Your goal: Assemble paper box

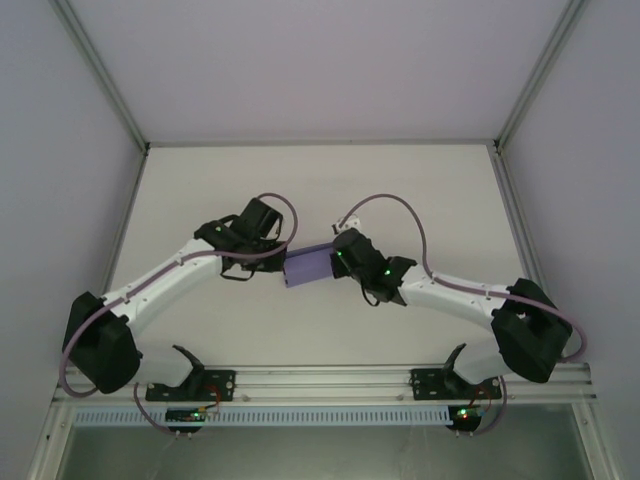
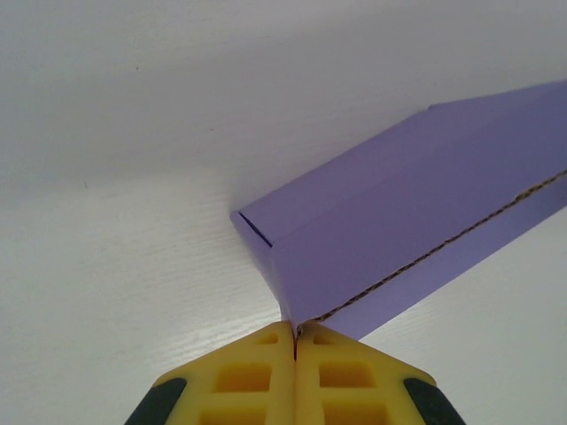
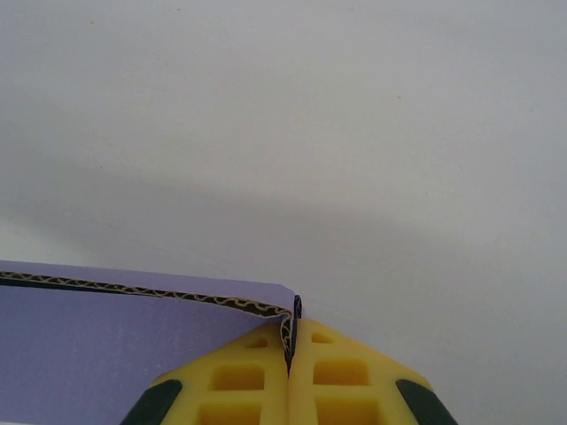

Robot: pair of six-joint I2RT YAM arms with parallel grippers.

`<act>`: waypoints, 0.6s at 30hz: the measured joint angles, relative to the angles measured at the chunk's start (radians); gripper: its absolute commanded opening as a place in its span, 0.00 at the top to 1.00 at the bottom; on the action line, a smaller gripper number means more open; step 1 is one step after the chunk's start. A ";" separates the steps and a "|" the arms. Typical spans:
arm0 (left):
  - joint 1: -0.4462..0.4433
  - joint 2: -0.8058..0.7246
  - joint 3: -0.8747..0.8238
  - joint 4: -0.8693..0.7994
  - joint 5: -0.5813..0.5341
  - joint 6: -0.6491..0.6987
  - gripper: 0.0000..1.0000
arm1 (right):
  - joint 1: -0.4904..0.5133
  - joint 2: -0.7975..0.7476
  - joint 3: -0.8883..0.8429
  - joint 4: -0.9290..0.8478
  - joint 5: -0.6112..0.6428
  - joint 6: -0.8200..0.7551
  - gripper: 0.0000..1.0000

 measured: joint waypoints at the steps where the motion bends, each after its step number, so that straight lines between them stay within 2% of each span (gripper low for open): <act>1: 0.000 0.006 0.008 -0.005 0.002 -0.019 0.99 | 0.007 0.000 0.002 -0.008 0.013 0.014 1.00; 7: 0.001 0.074 0.059 -0.016 0.012 -0.112 1.00 | 0.031 0.002 0.013 -0.061 0.080 0.074 1.00; 18: -0.016 0.082 -0.005 0.050 -0.016 -0.111 1.00 | 0.032 -0.006 -0.039 -0.002 0.080 0.092 0.98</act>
